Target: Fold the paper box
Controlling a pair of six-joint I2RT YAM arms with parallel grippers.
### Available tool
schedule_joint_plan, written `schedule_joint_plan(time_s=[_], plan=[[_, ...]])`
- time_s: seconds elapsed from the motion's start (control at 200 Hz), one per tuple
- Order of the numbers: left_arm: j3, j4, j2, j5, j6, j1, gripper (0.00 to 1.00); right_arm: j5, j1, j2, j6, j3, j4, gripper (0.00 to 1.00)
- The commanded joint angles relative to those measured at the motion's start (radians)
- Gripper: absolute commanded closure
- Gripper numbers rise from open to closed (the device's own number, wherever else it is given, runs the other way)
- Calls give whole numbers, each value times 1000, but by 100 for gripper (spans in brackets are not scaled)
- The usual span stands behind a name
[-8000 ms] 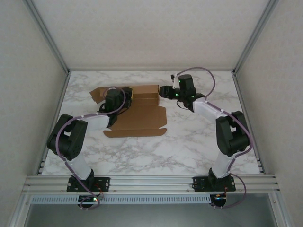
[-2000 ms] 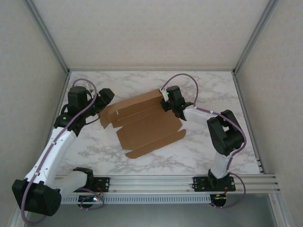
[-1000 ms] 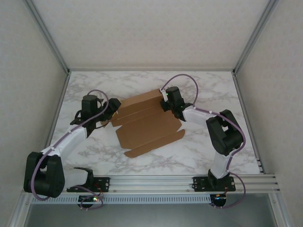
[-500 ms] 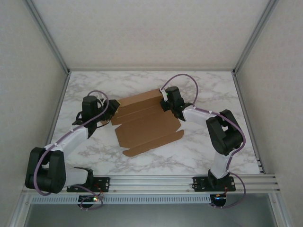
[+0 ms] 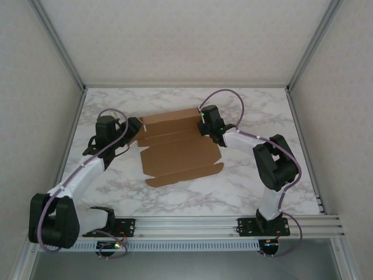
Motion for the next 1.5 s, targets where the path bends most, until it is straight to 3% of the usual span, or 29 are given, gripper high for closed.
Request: schedule_joint_plan(time_s=[0.0,0.125,0.235,0.586,0.701,1.041,1.492], plan=[[-80,28,-84,-95,7,1,59,90,2,57,62,37,-171,100],[-189,98,-97,-150,-62,-27,76,92,2,62,73,39,-174,100],[-190,99,-15,-186,-78,-31,80,87,1,58,72,25,-166,100],[32,89,403,-186,-35,-32,74,70,3,34,66,-7,-157,100],[85,82,486,-200,-23,-31,65,63,3,30,70,-9,-153,100],[207,22,600,-272,53,-35,63,53,6,30,68,-14,-151,100],[195,88,648,-150,23,-36,59,38,10,27,65,-7,-160,100]])
